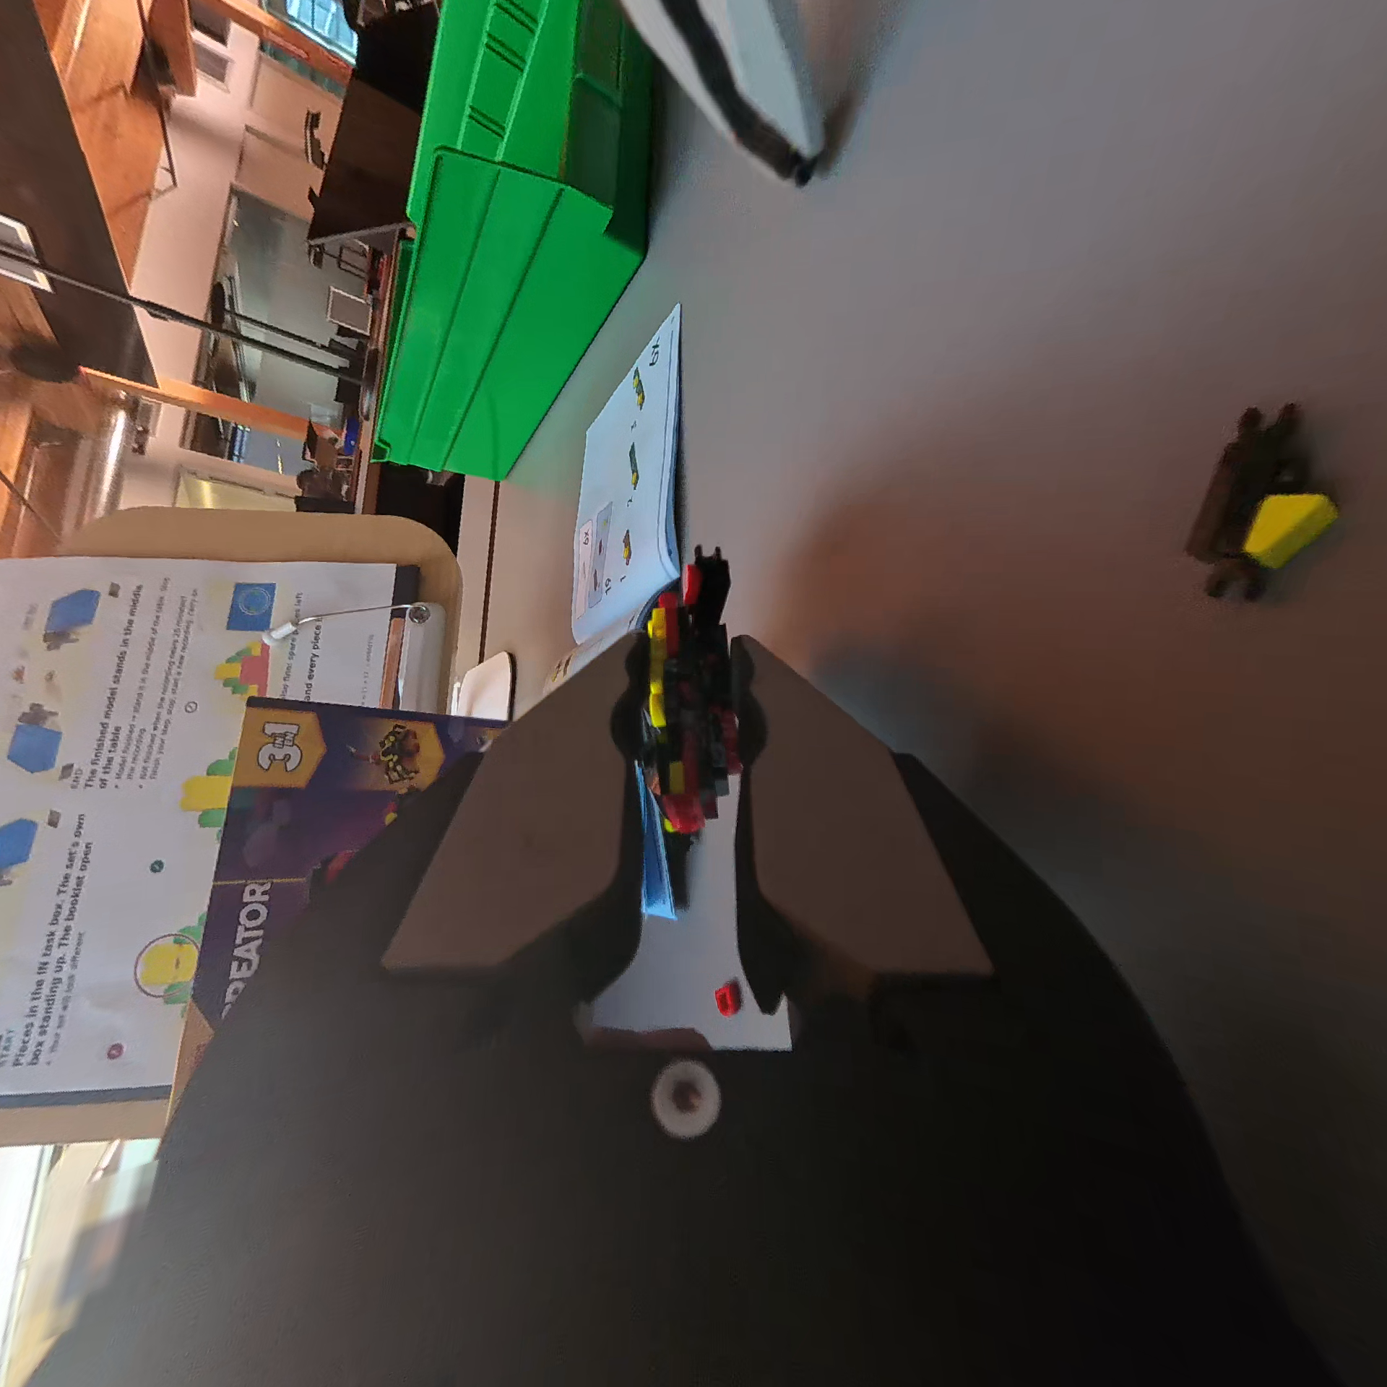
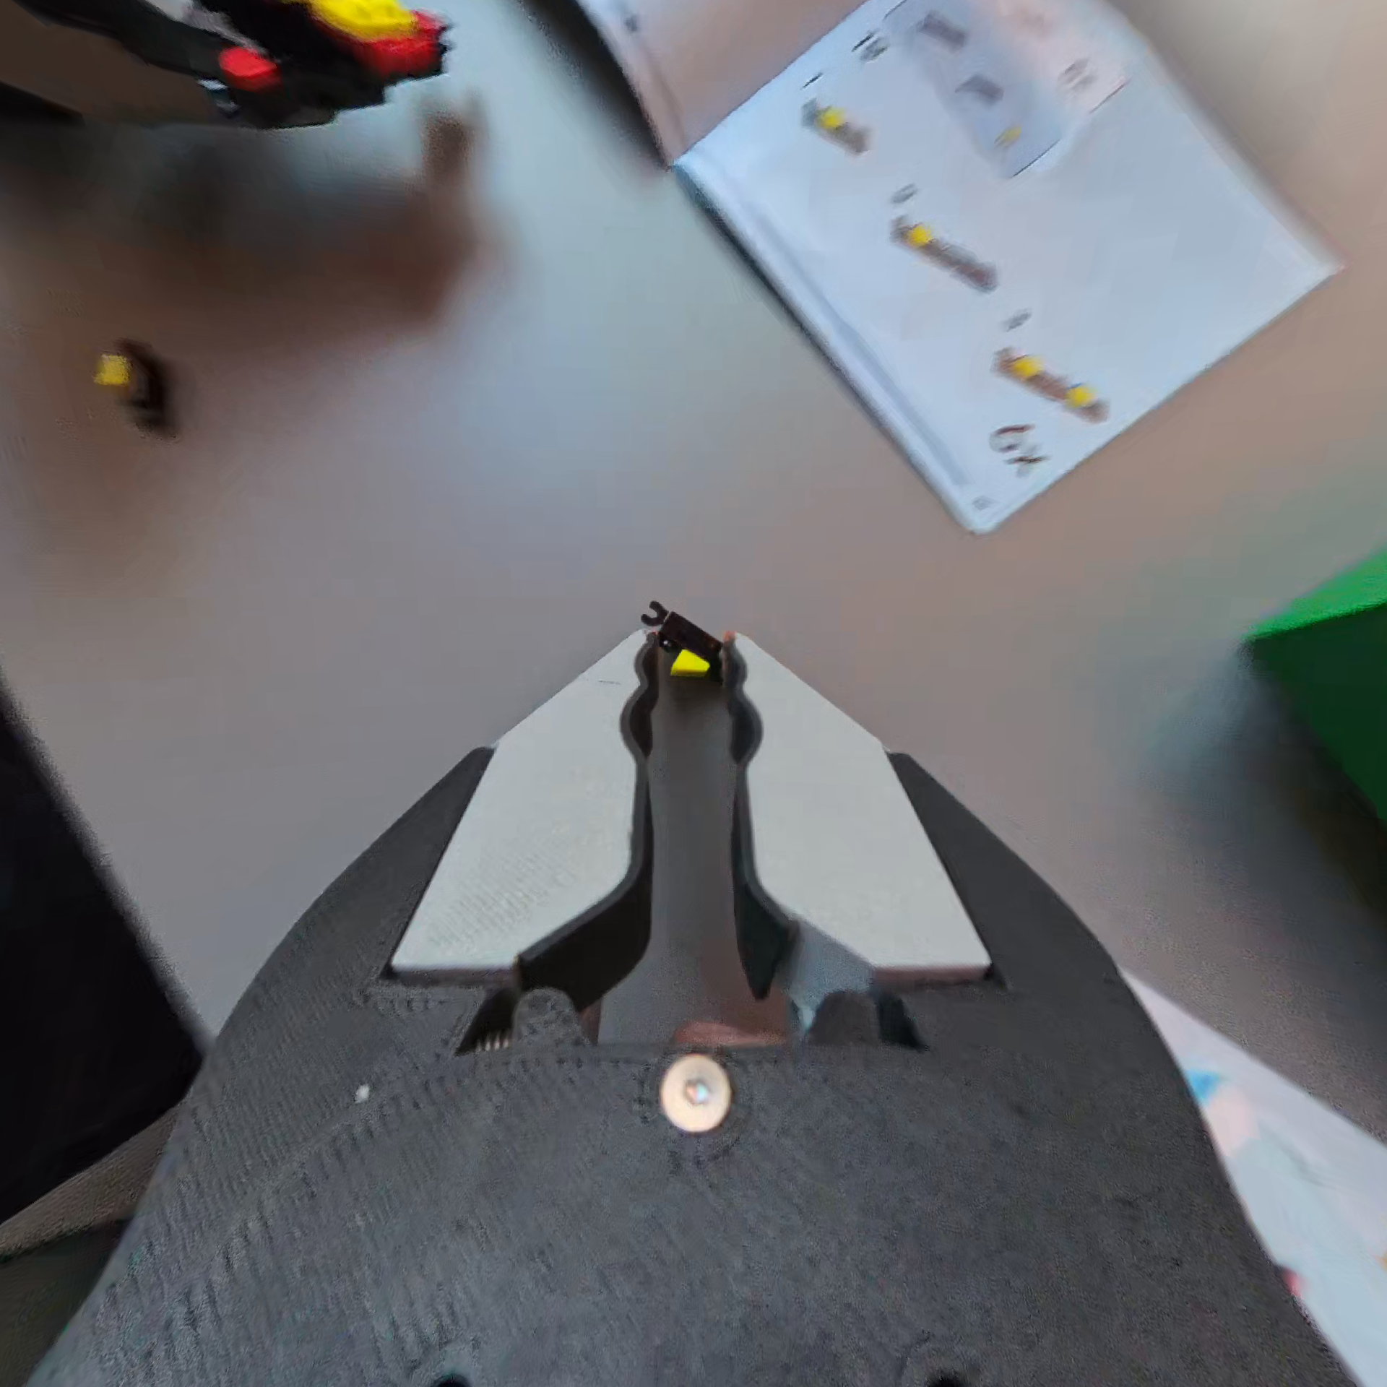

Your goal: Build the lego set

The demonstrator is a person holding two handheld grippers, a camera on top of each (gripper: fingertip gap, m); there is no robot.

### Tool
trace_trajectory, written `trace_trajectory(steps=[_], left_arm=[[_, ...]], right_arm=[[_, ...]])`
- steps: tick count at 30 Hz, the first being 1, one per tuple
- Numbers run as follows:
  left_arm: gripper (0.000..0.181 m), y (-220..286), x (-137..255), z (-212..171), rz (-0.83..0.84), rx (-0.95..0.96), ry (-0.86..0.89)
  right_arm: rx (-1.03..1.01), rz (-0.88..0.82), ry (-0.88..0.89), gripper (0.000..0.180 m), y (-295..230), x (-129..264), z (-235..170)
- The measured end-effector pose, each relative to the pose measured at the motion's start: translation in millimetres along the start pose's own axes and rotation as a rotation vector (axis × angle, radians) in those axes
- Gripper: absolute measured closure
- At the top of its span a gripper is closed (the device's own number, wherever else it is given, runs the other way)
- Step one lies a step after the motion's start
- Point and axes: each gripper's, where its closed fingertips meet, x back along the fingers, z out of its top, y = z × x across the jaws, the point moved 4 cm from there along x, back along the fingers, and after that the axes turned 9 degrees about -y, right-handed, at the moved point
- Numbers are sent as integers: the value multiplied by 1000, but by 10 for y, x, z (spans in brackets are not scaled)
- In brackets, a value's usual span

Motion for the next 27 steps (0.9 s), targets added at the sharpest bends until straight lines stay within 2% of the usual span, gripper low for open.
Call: trace_trajectory(steps=[1, 4, 9, 12, 18, 22, 24, 27], left_arm=[[163, -4, 4, -2, -3, 4, 1], [164, 0, 22, 14, 6, -29, -1], [164, 48, 65, 93, 15, -96, 19], [164, 103, 67, 133, 10, -127, 24], [164, 89, 89, 151, 21, -125, 31], [164, 73, 105, 149, 26, -123, 34], [164, 78, 114, 158, 28, -131, 34], [163, 105, 127, 195, 23, -141, 44]], right_arm=[[-30, 90, -28, 166, -132, 27, 9], [-102, 252, -85, 165, -424, 94, 60], [-194, 242, -331, 165, -432, -58, 9], [-219, 273, -391, 165, -472, -133, 106], [-118, 160, -286, 161, -471, -46, 312], [-88, 66, -215, 159, -423, 83, 273], [10, 27, -162, 156, -484, 124, 247], [159, -61, -162, 161, -588, 108, 109]])
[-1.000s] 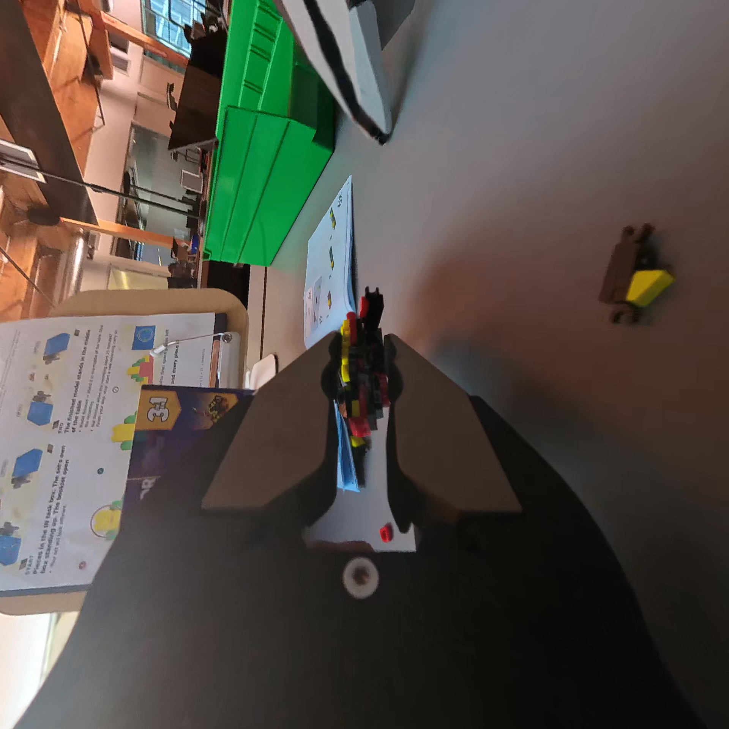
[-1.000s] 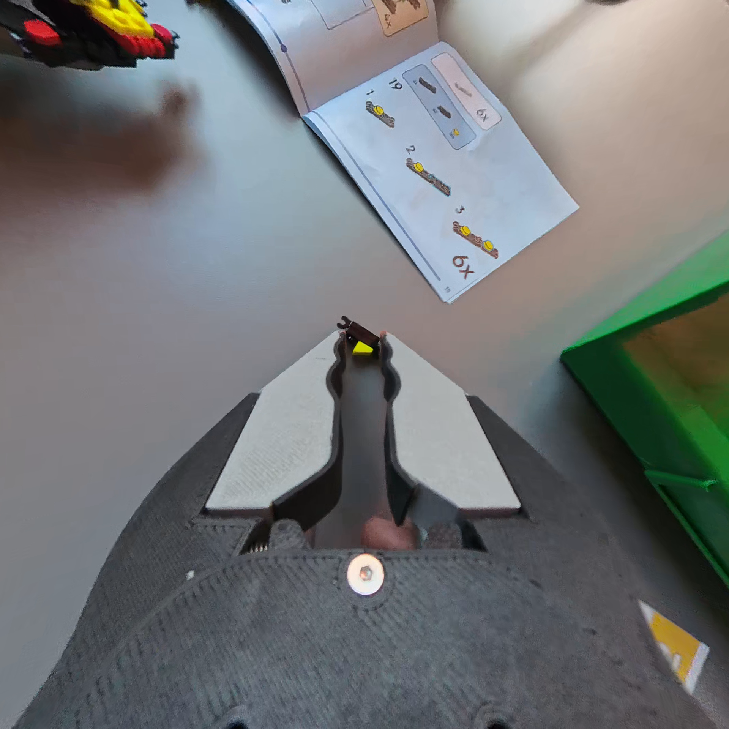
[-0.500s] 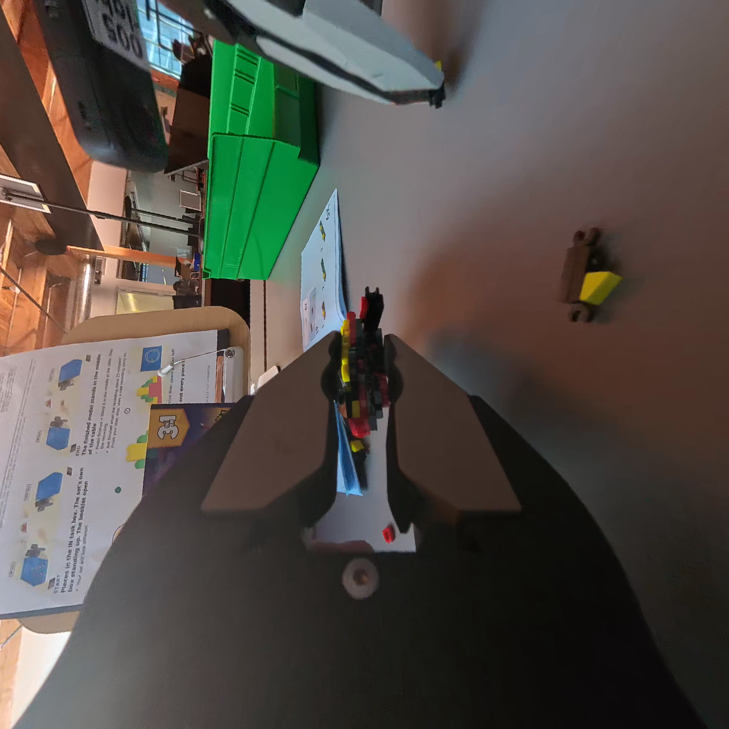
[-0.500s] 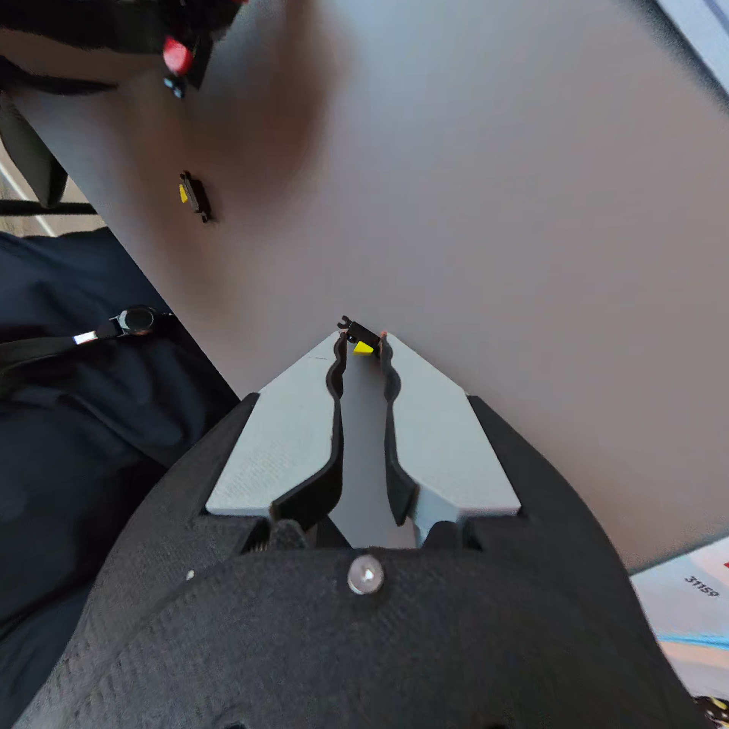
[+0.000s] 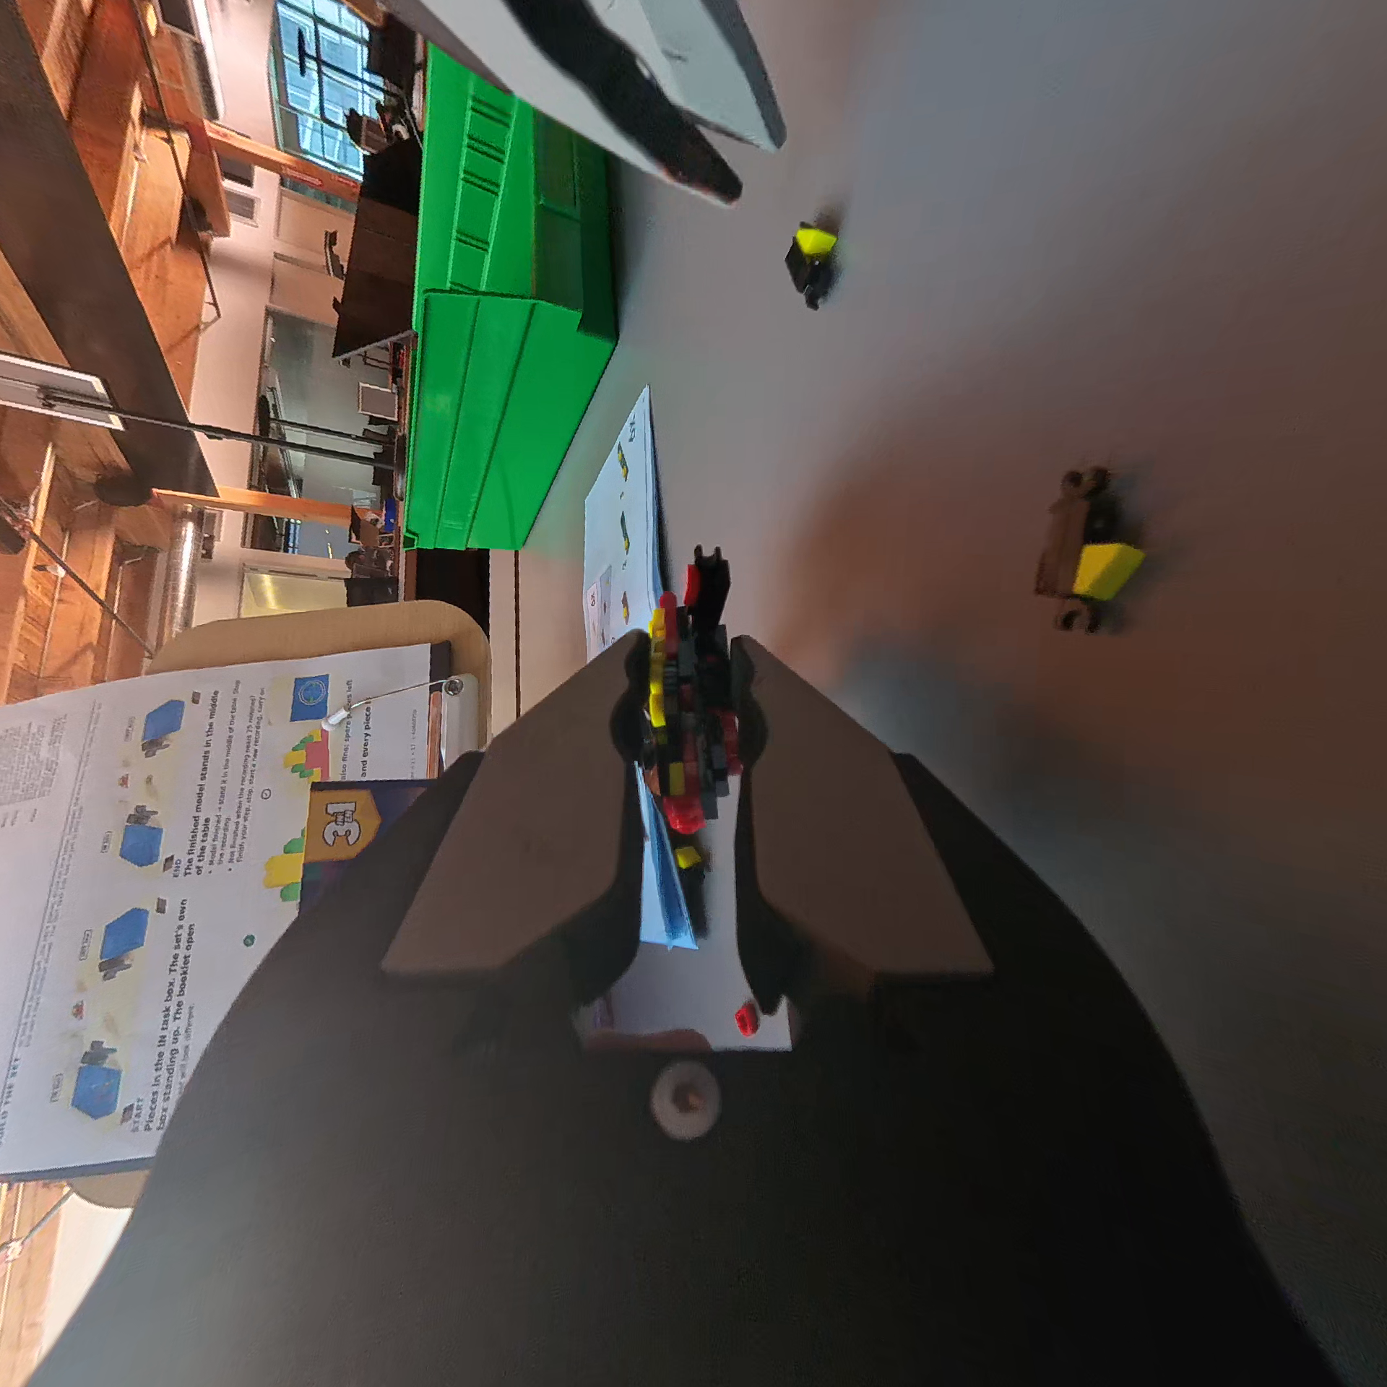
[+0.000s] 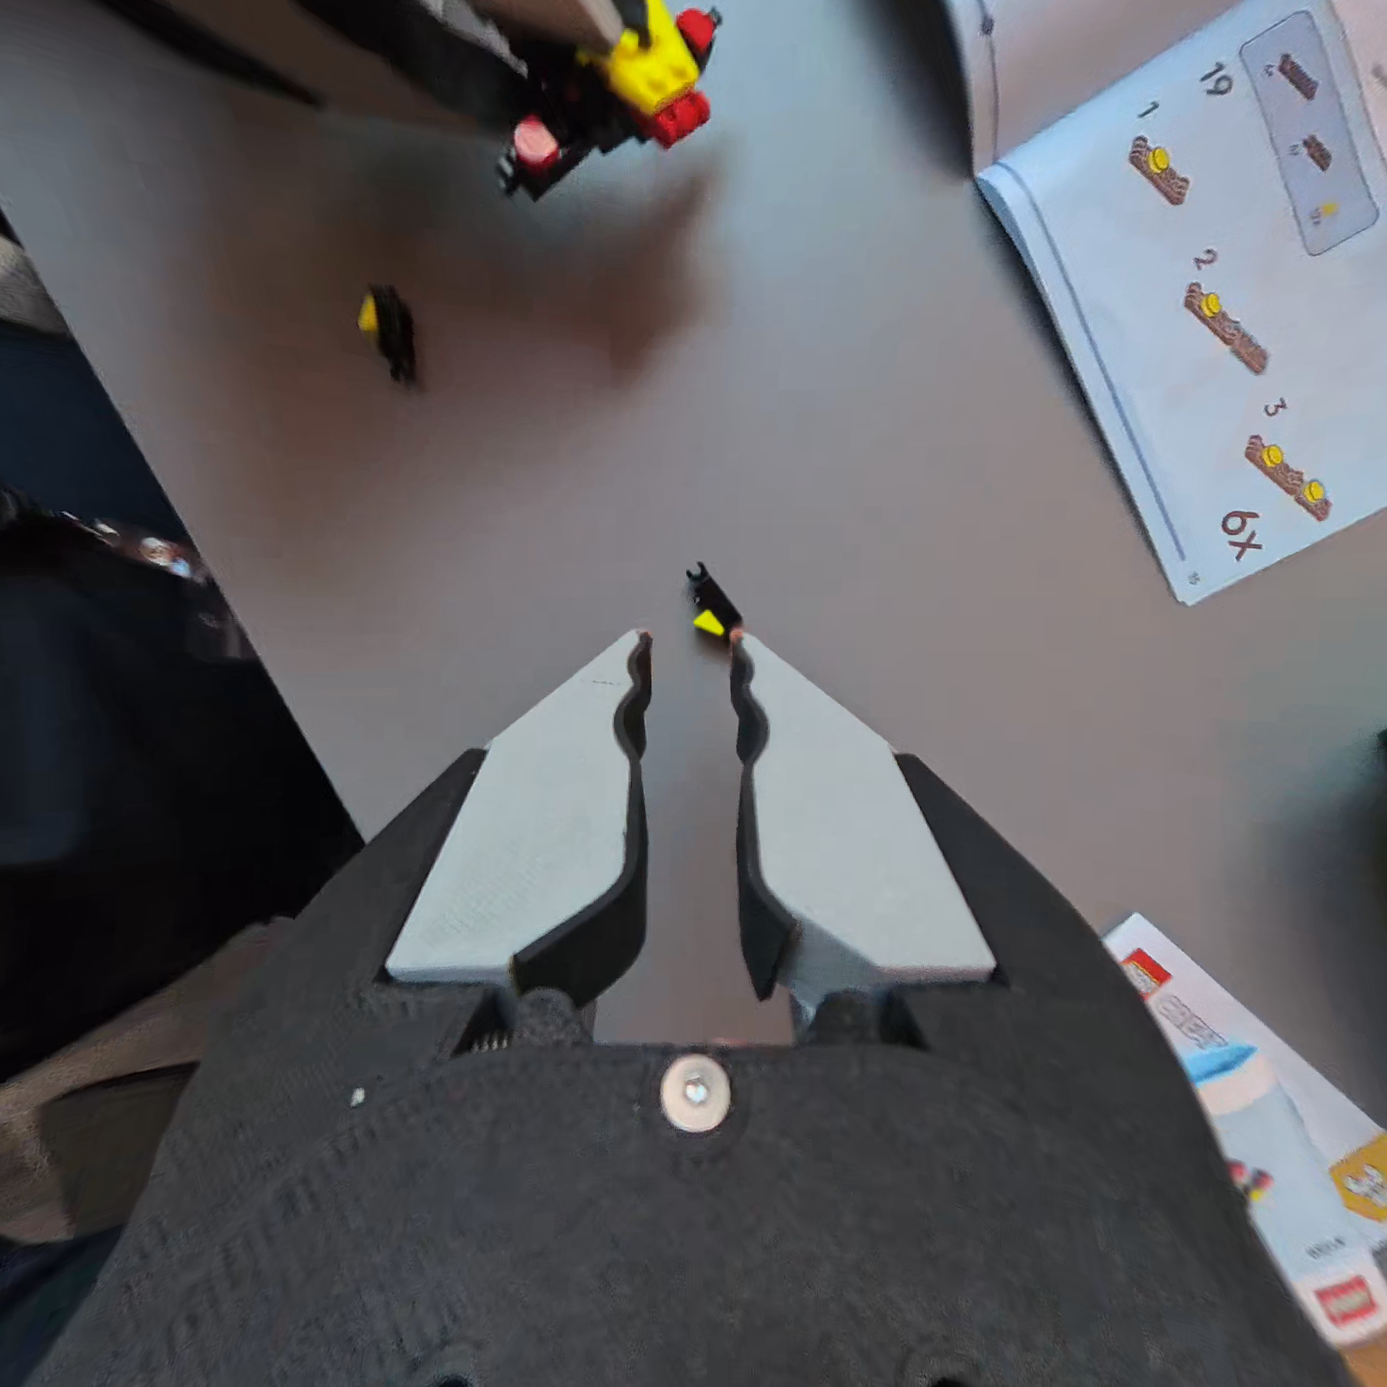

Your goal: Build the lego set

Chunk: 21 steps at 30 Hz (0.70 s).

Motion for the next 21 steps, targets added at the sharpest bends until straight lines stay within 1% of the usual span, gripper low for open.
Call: trace_trajectory(steps=[3, 6, 8, 12, 16, 18, 19, 21], left_arm=[[164, 38, -8, 37, -7, -16, 3], [164, 60, -15, 58, -9, -26, 3], [163, 58, -13, 61, -7, -27, 3], [163, 44, -20, 33, -5, -14, -5], [163, 52, -34, 6, -11, -10, -12], [163, 55, -37, -1, -14, -8, -13], [164, 53, -35, -2, -15, -6, -11], [164, 50, -34, -3, -17, -1, -9]], right_arm=[[159, -85, 40, 152, -87, -2, -50], [332, -103, 105, 146, -169, 24, -48], [393, -82, 111, 150, -178, 13, -50], [432, -63, 77, 158, -79, -63, -25], [459, -54, 19, 159, 21, -172, -12], [472, -49, 5, 165, 46, -207, 0], [478, -35, -5, 176, 47, -222, -3], [454, 11, -29, 180, 52, -264, -10]])
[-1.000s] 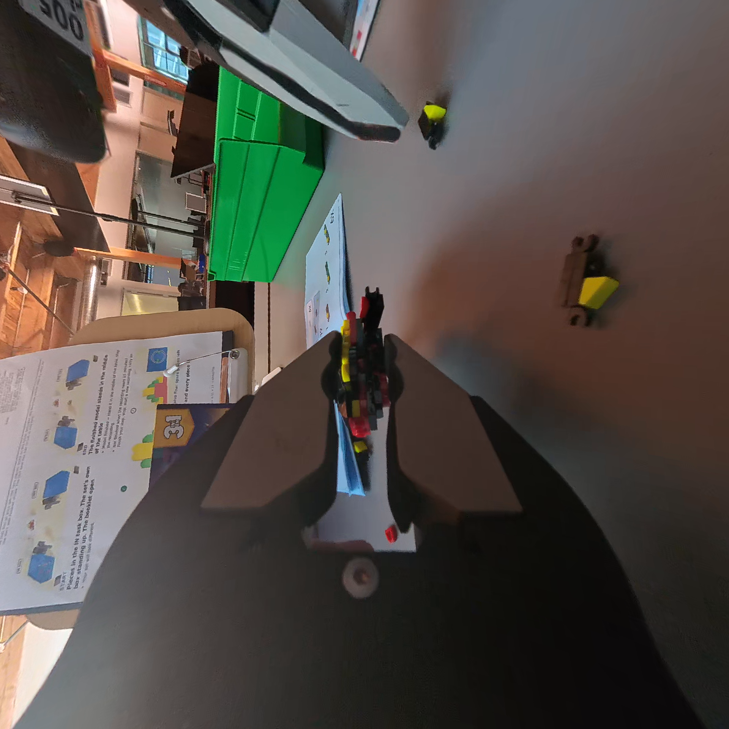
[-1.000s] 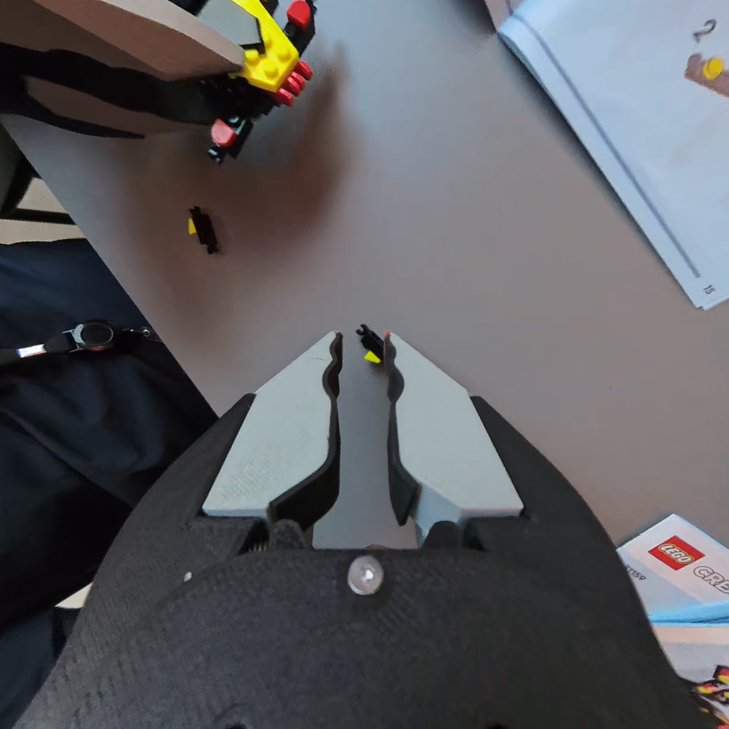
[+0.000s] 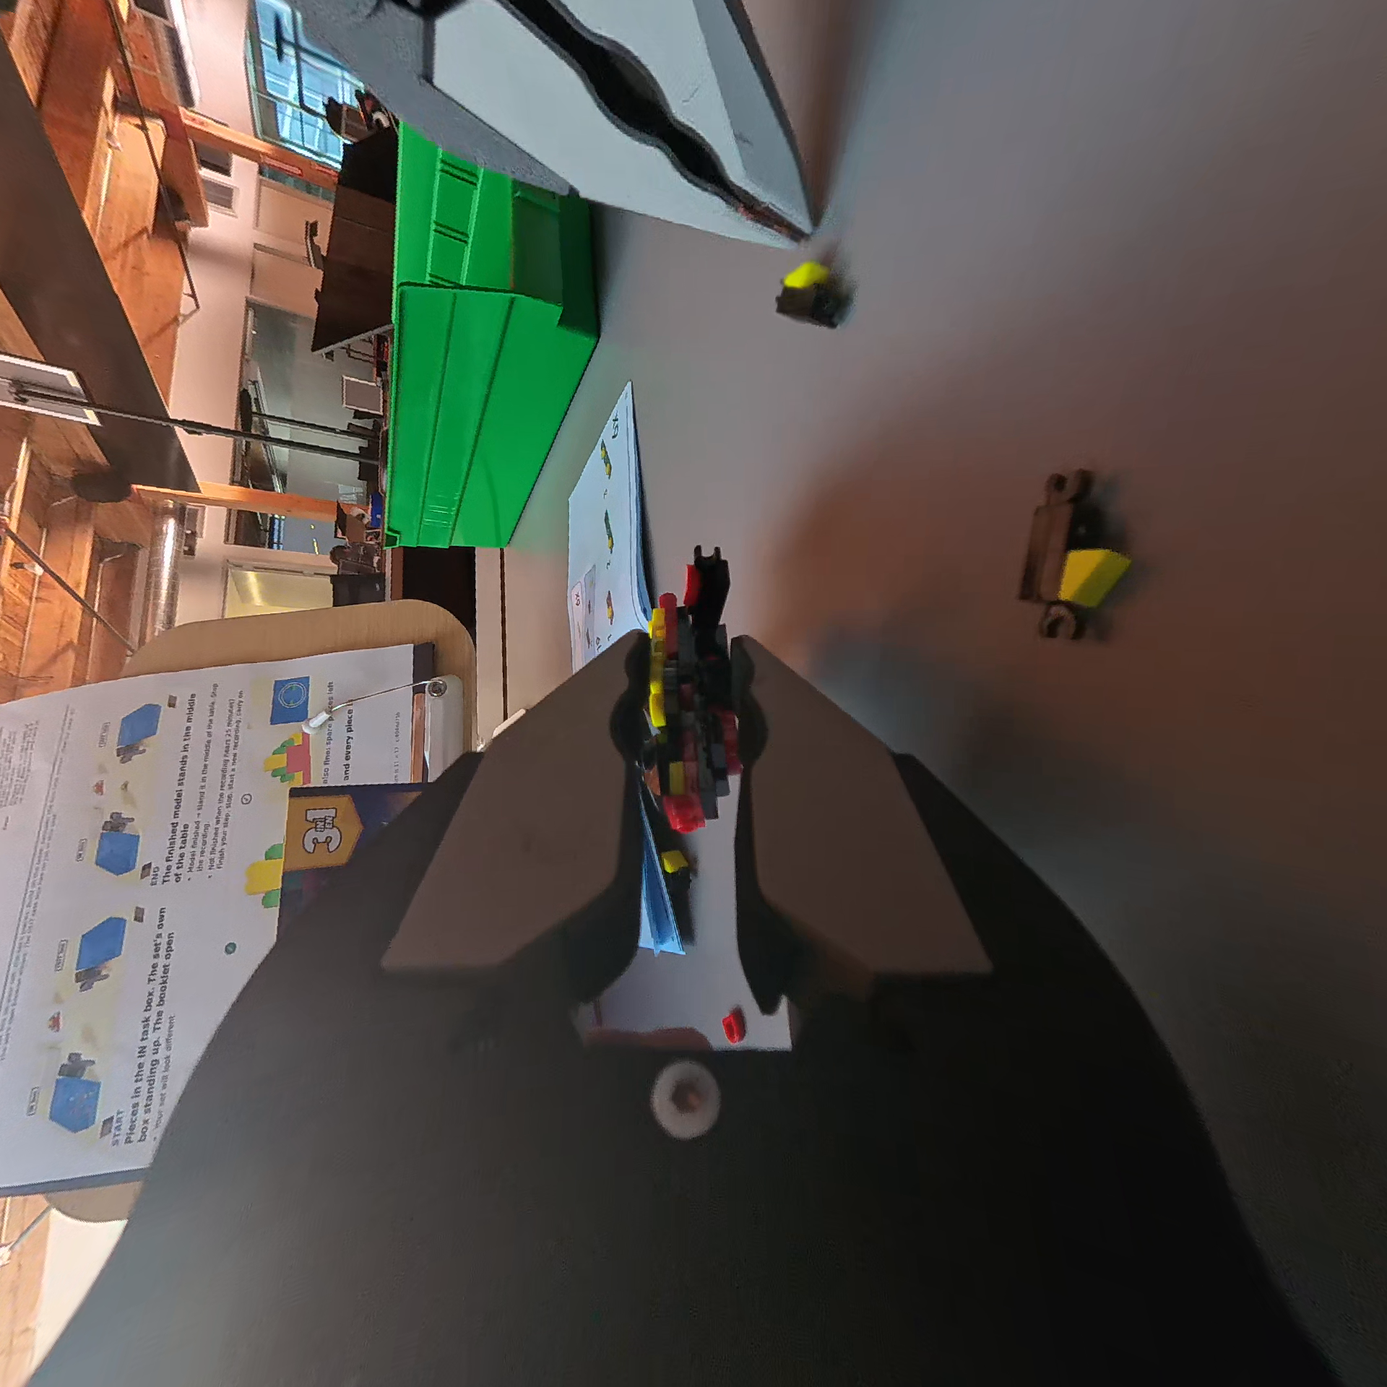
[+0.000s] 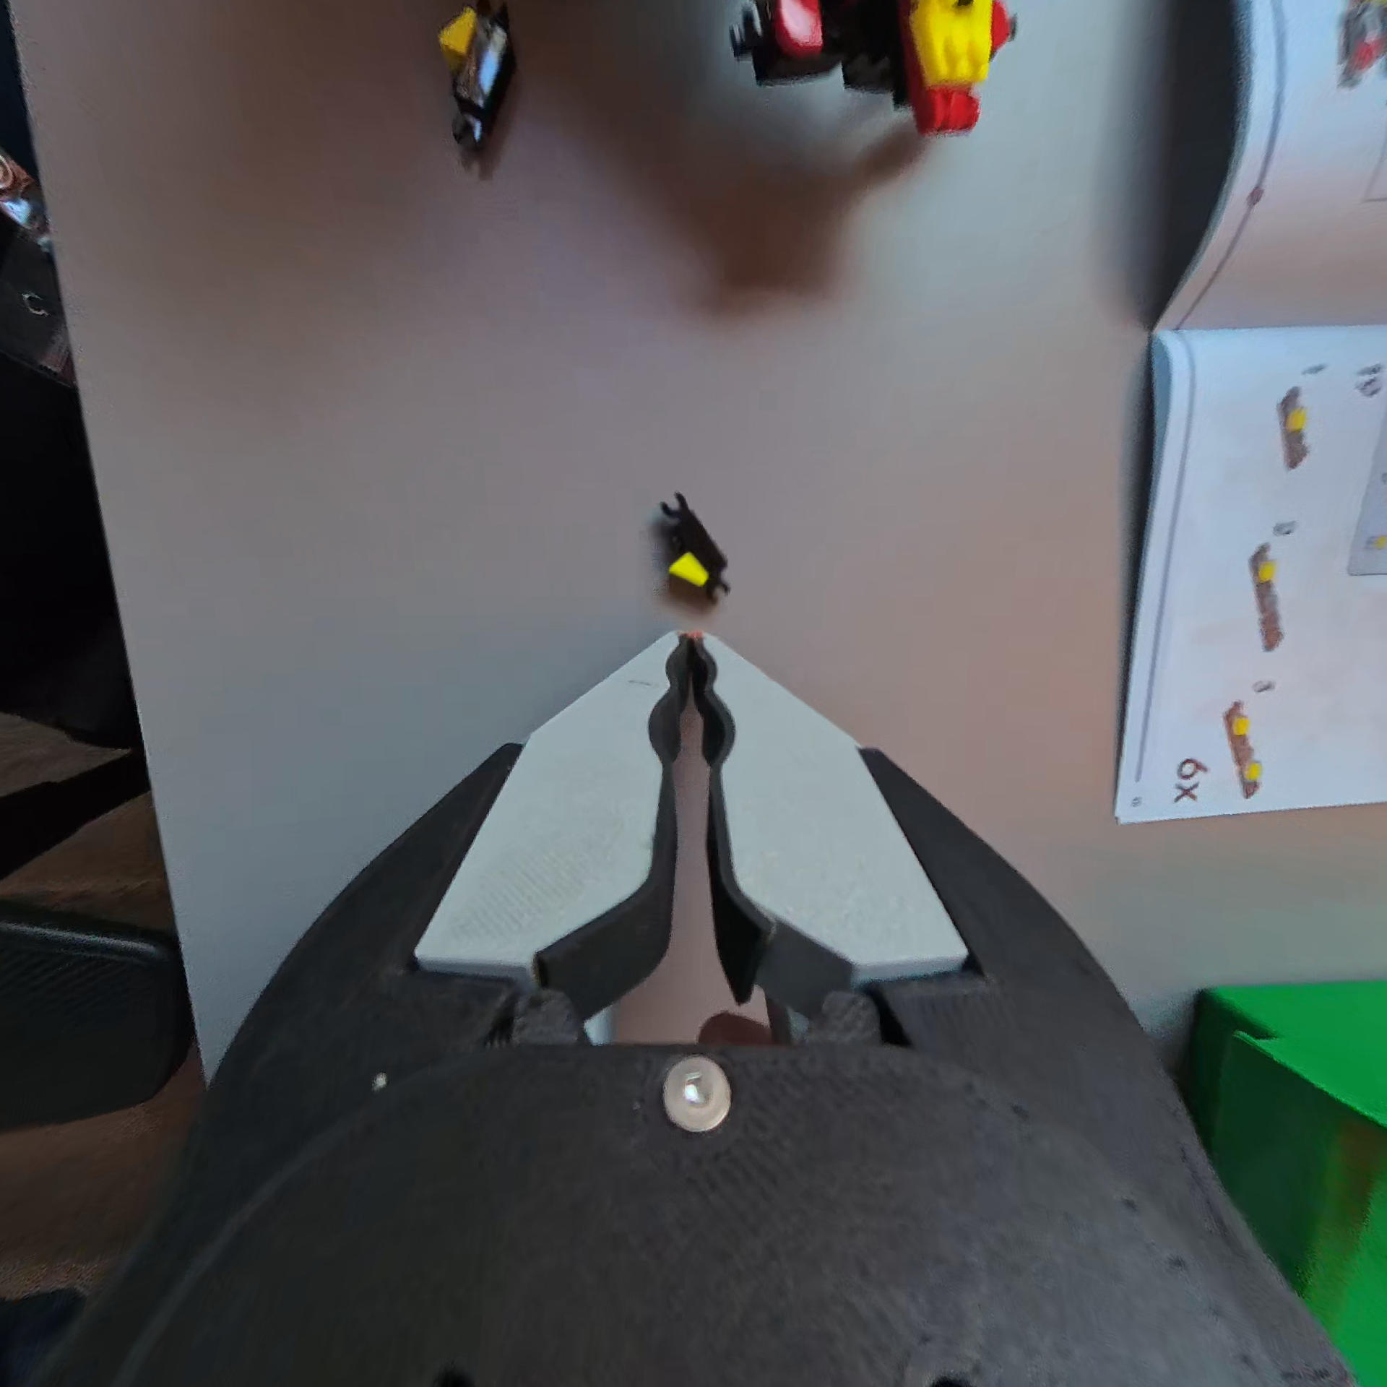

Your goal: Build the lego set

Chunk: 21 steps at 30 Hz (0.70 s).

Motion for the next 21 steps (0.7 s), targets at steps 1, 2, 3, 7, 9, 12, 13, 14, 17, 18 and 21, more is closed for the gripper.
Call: trace_trajectory(steps=[1, 2, 3, 7, 9, 12, 13, 14, 17, 18, 21], left_arm=[[164, 0, 1, -1, -1, 2, 1], [163, 0, 0, -3, -3, 4, 1], [163, 1, -2, -6, -5, 4, 1], [163, -8, 11, -10, -1, 5, 4], [163, -10, 17, -7, 0, 5, 7], [164, 6, 15, 4, -3, -2, 11], [164, 16, 16, 12, -5, -5, 15], [164, 22, 17, 19, -5, -10, 18], [164, 24, 28, 29, 2, -18, 35], [164, 17, 36, 29, 13, -24, 44], [163, -34, 55, 7, 84, -68, 52]], right_arm=[[-26, 46, 12, 180, -6, -1, 14], [-56, 100, 18, 180, -14, -5, 20], [-90, 142, 20, 180, -4, -10, 22], [-79, 113, 114, 171, 38, 69, 105], [-24, 28, 133, 154, 46, 108, 152], [61, -38, 102, 156, 32, 94, 199], [80, -42, 78, 157, 35, 70, 202], [93, -39, 44, 157, 46, 38, 196], [116, -5, -36, 159, 72, -48, 202], [120, 13, -48, 159, 70, -62, 218], [132, 54, -75, 176, 36, -71, 252]])
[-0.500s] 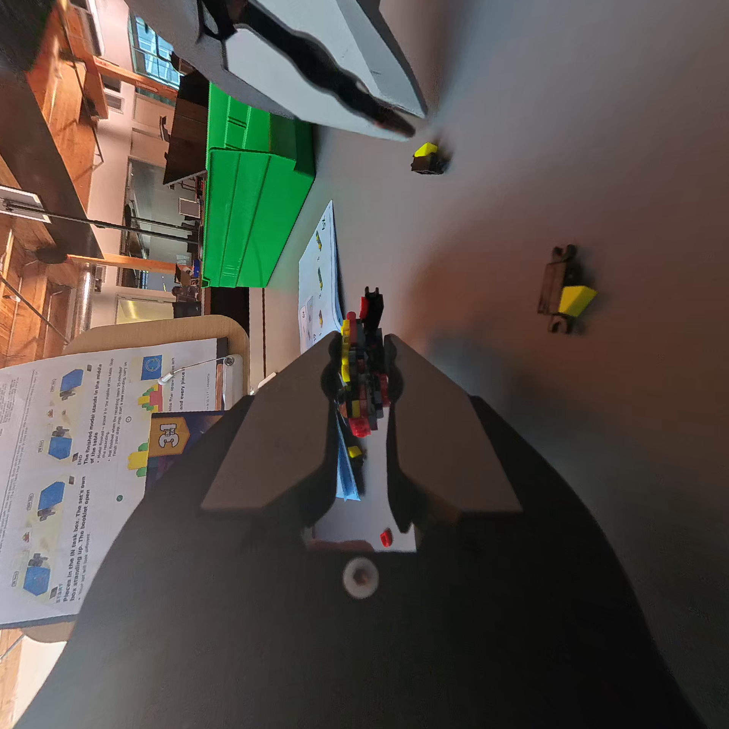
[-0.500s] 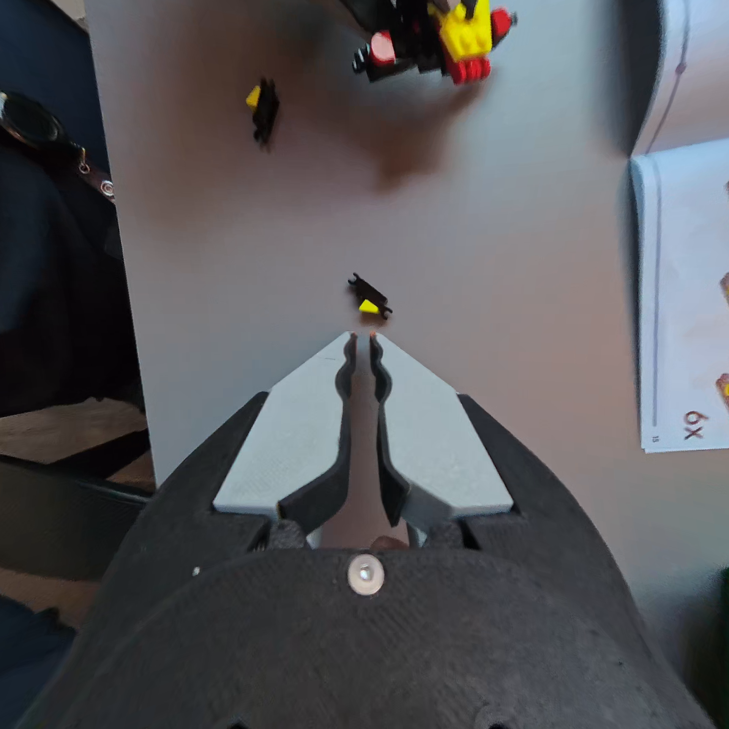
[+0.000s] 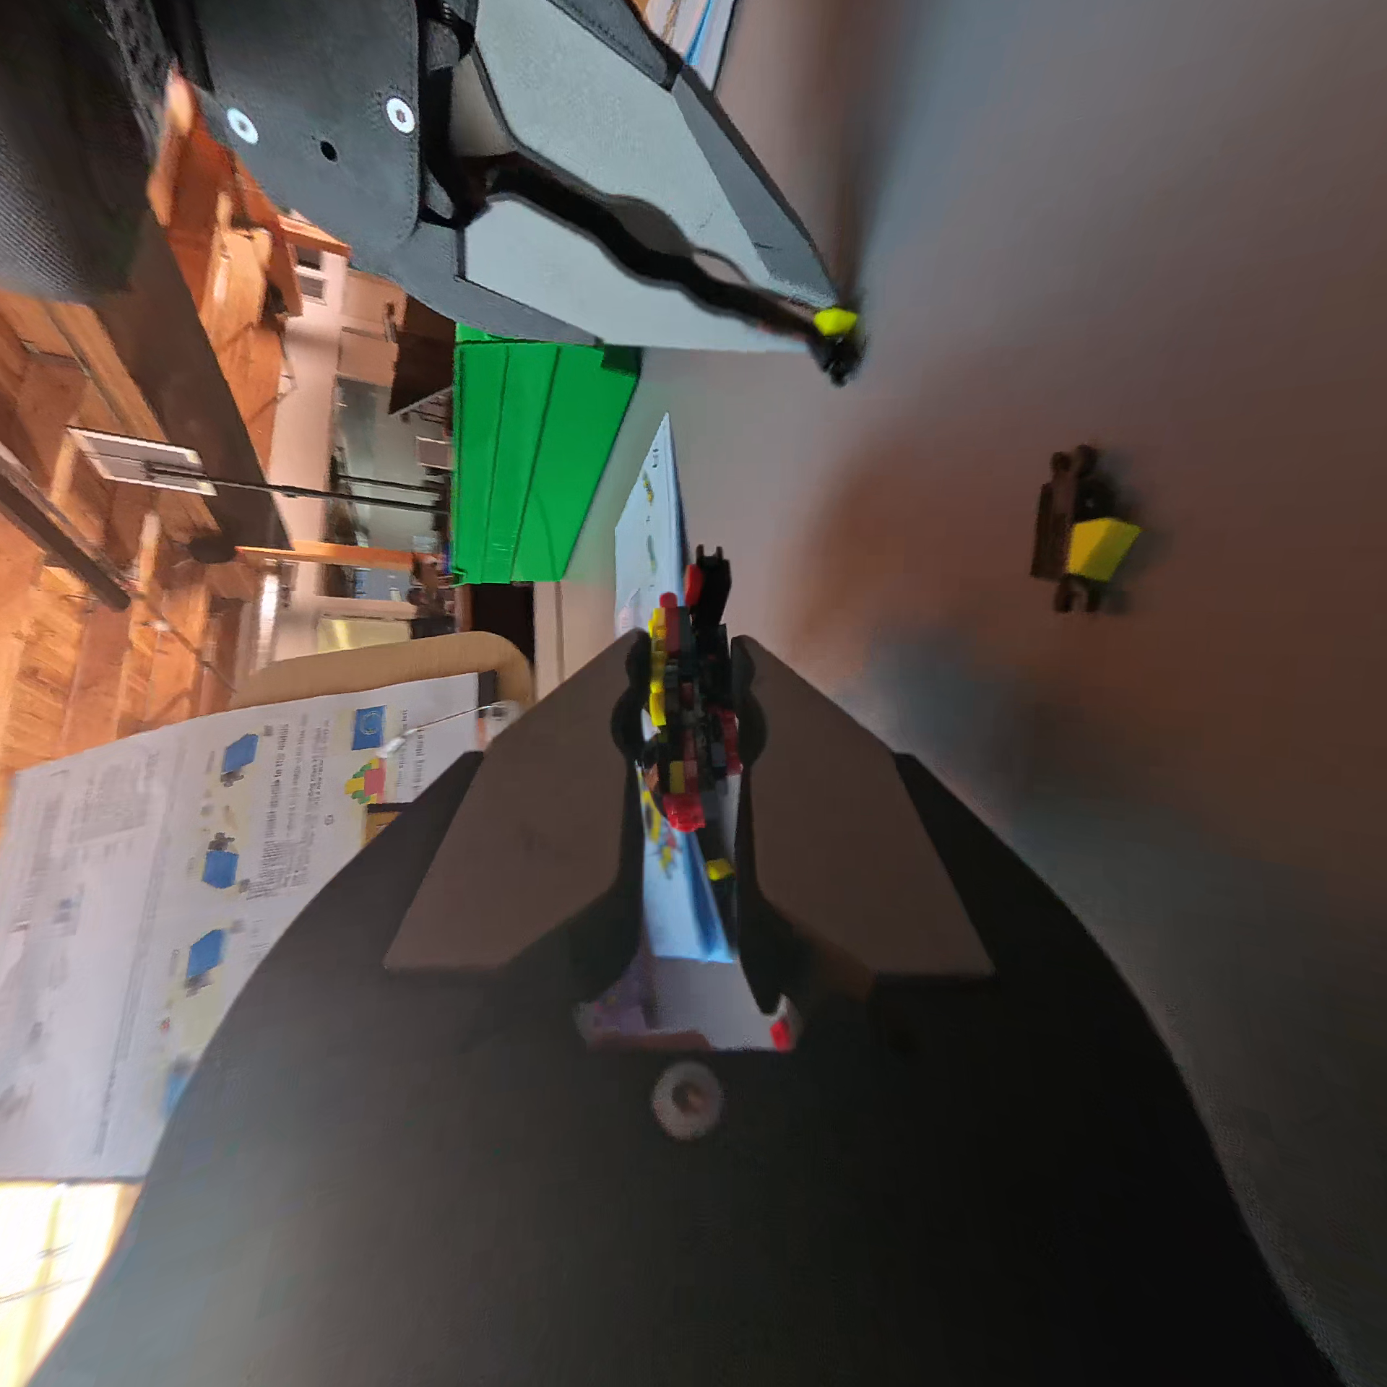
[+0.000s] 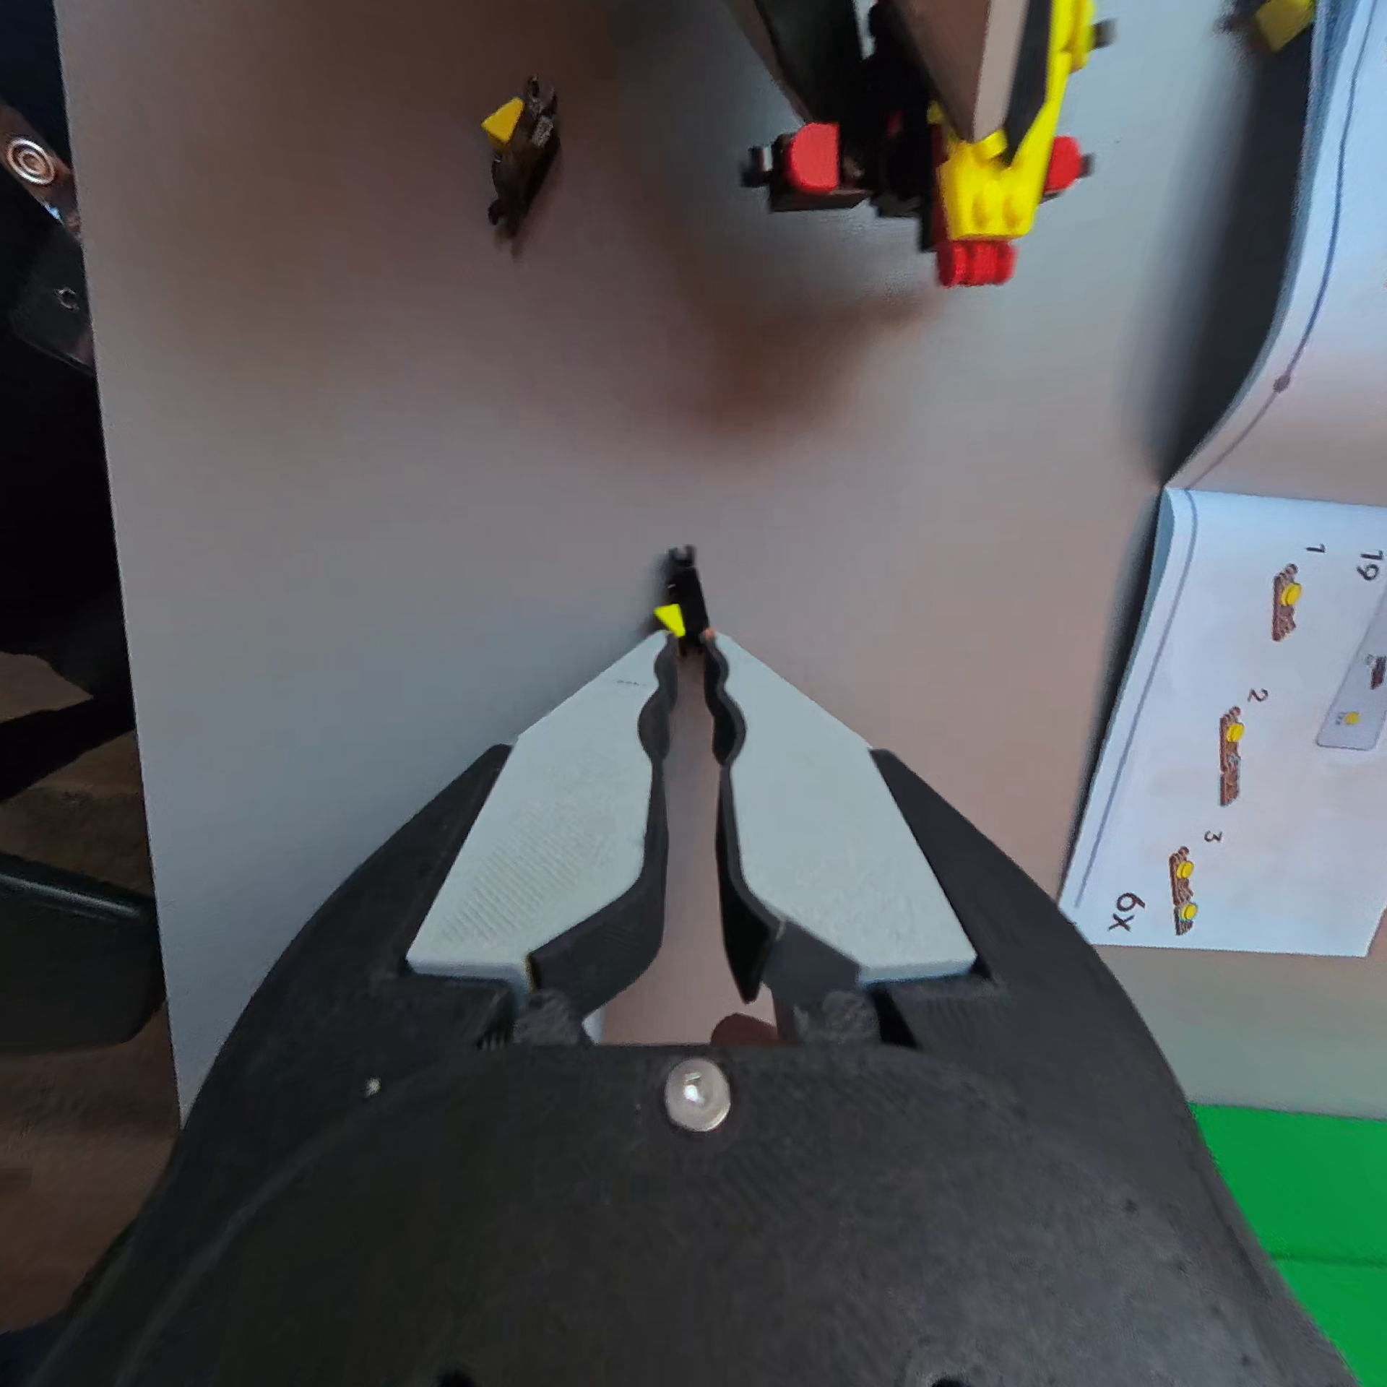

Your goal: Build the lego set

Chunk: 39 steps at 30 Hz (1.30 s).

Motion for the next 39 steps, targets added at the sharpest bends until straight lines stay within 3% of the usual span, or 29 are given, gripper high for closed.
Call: trace_trajectory(steps=[6, 11, 13, 17, 18, 22, 25, 31, 36, 39], left_arm=[[164, -168, 87, -23, 407, -439, -118], [163, -156, 175, 76, 501, -500, -97], [164, -165, 187, 109, 512, -495, -89], [162, -106, 157, 126, 465, -478, -76], [163, -94, 148, 123, 453, -472, -75], [164, -59, 120, 111, 409, -448, -79], [164, -60, 120, 111, 398, -431, -76], [163, -90, 109, 82, 389, -398, -82], [163, -82, 96, 103, 369, -378, -72], [163, -68, 90, 115, 360, -378, -71]], right_arm=[[-177, 241, 14, 176, -216, 3, 46], [-472, 524, 76, 176, -338, 10, 30], [-578, 559, 105, 176, -313, 11, 11], [-725, 488, 152, 175, -169, 44, -86], [-749, 479, 152, 168, -155, 45, -116], [-773, 511, 155, 166, -221, 38, -146], [-748, 403, 156, 164, -189, 73, -194], [-461, 118, 225, 157, -326, 222, -74], [-253, -153, 120, 165, -355, 120, -32], [-168, -204, 88, 167, -360, 71, -4]])
